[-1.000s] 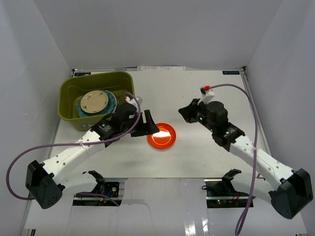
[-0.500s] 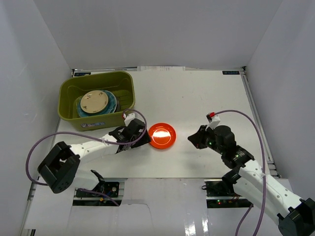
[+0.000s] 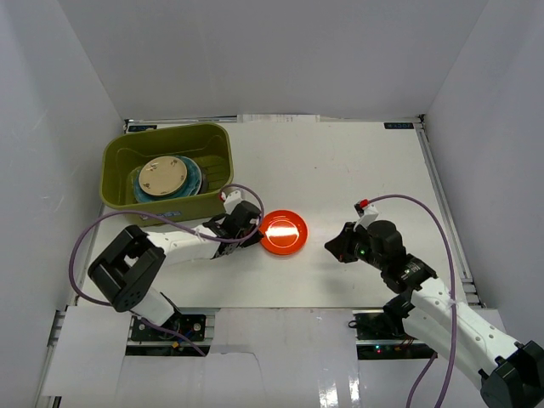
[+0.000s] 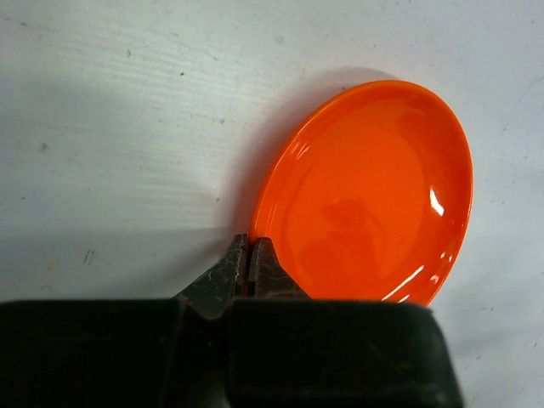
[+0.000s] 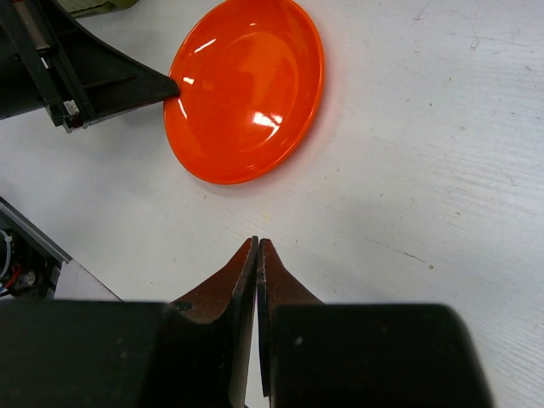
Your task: Place the plates into the plastic bin on the countertop
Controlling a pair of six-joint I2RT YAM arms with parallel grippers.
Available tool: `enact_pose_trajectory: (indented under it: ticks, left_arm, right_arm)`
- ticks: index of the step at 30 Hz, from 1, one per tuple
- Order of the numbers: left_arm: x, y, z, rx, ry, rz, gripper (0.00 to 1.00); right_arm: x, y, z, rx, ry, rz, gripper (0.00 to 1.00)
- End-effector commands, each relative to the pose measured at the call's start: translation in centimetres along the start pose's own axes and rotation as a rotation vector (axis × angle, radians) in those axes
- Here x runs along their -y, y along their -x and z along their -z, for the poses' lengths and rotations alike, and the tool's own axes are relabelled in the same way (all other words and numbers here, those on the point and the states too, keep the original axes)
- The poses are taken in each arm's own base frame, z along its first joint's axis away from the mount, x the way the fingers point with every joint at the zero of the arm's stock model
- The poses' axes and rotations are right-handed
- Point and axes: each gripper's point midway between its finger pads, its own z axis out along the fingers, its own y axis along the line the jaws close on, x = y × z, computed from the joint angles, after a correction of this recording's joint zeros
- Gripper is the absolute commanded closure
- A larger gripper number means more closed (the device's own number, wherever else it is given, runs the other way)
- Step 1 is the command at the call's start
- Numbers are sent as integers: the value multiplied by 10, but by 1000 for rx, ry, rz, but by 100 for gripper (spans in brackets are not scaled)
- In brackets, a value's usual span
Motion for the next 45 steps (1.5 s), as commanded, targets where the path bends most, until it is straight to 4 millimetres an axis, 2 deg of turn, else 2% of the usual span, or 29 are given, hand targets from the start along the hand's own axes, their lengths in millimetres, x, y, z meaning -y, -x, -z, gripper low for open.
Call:
enact_pose_trajectory:
  ticks: [1, 3, 6, 7, 10, 11, 12, 14, 15, 16, 18, 19, 20, 22, 23, 25, 26, 28, 29, 32, 34, 35, 38, 44, 45]
  left_arm:
    - [-8, -1, -4, 2, 49, -32, 100]
    - [-4, 2, 1, 7, 35, -33, 100]
    - [17, 23, 26, 53, -52, -31, 100]
    - [33, 39, 44, 89, -109, -19, 100]
    - [63, 68, 78, 160, -224, -7, 100]
    - [79, 87, 99, 201, -280, 13, 100]
    - [87, 97, 111, 224, -309, 23, 100]
    - [98, 115, 130, 258, -347, 34, 100]
    - [109, 132, 150, 300, -391, 52, 100]
    - [107, 144, 158, 326, -386, 63, 100]
    - [109, 173, 185, 402, -410, 89, 100]
    - [105, 185, 192, 431, -401, 99, 100]
    - [86, 205, 193, 471, -347, 124, 100]
    - [62, 232, 201, 532, -289, 151, 100]
    - [29, 255, 199, 573, -207, 198, 100]
    - [0, 269, 193, 571, -162, 221, 100]
    - [-33, 287, 193, 610, -98, 272, 100]
    - [-64, 294, 183, 610, -42, 298, 100]
    - [-92, 305, 186, 634, 1, 341, 100]
    - [-136, 310, 175, 629, 77, 395, 100]
    - [-154, 312, 167, 617, 115, 405, 100]
    - [-161, 309, 155, 586, 137, 409, 100]
    - [-172, 302, 137, 548, 165, 408, 100]
    - [-186, 296, 119, 511, 214, 416, 100]
    - [-191, 296, 116, 501, 234, 417, 93]
  right_arm:
    - [-11, 16, 2, 50, 38, 13, 92]
    - [-14, 21, 5, 64, 46, 16, 92]
    - [-15, 27, 9, 85, 40, 20, 92]
    - [-18, 32, 12, 99, 43, 23, 92]
    - [-15, 39, 15, 131, 21, 23, 92]
    - [-15, 40, 15, 135, 16, 23, 92]
    - [-15, 42, 16, 140, 14, 21, 92]
    - [-16, 42, 16, 139, 15, 18, 92]
    - [-17, 43, 16, 138, 20, 18, 92]
    - [-17, 43, 16, 138, 18, 17, 92]
    - [-16, 42, 16, 135, 16, 16, 92]
    - [-16, 41, 15, 132, 16, 18, 92]
    - [-16, 41, 15, 129, 14, 20, 92]
    - [-15, 38, 13, 115, 15, 21, 92]
    - [-16, 38, 12, 112, 16, 22, 92]
    - [-16, 37, 11, 100, 22, 26, 92]
    - [-17, 37, 11, 99, 23, 26, 92]
    - [-16, 36, 10, 93, 19, 31, 92]
    - [-16, 36, 10, 90, 17, 34, 92]
    - [-16, 35, 9, 84, 15, 38, 92]
    - [-14, 33, 8, 73, 9, 39, 92]
    - [-14, 33, 7, 69, 10, 40, 92]
    - [-14, 33, 5, 60, 11, 42, 92]
    - [-18, 41, 4, 70, 14, 44, 92]
    - [-20, 42, 5, 74, 17, 43, 92]
